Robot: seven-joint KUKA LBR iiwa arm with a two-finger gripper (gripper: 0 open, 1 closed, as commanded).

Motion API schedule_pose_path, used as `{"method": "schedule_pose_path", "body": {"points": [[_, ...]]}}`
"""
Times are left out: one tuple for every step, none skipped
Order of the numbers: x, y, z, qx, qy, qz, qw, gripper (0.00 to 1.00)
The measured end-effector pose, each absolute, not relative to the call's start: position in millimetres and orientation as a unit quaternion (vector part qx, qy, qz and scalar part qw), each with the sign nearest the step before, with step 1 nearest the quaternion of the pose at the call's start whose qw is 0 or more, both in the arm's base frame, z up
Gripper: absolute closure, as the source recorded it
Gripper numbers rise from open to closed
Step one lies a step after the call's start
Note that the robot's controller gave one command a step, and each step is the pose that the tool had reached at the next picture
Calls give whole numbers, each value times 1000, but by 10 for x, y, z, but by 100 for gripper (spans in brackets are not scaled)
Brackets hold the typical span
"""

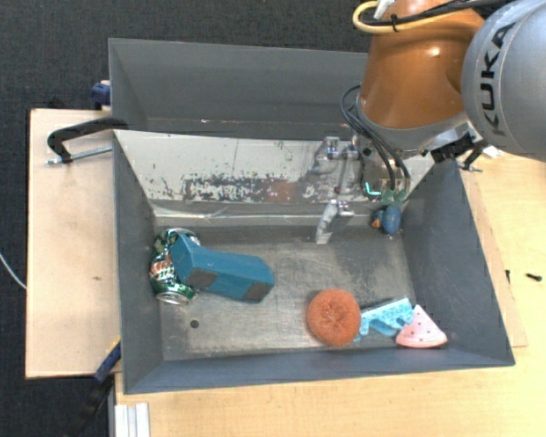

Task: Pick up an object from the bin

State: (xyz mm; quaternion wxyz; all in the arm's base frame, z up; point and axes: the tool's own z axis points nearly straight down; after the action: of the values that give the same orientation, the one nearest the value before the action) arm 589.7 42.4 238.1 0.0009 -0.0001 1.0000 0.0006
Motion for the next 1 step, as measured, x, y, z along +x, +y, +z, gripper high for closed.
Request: {"method": "schedule_pose_path", "body": {"points": [[5897,424,2381,0,1000,1,1,0]]}}
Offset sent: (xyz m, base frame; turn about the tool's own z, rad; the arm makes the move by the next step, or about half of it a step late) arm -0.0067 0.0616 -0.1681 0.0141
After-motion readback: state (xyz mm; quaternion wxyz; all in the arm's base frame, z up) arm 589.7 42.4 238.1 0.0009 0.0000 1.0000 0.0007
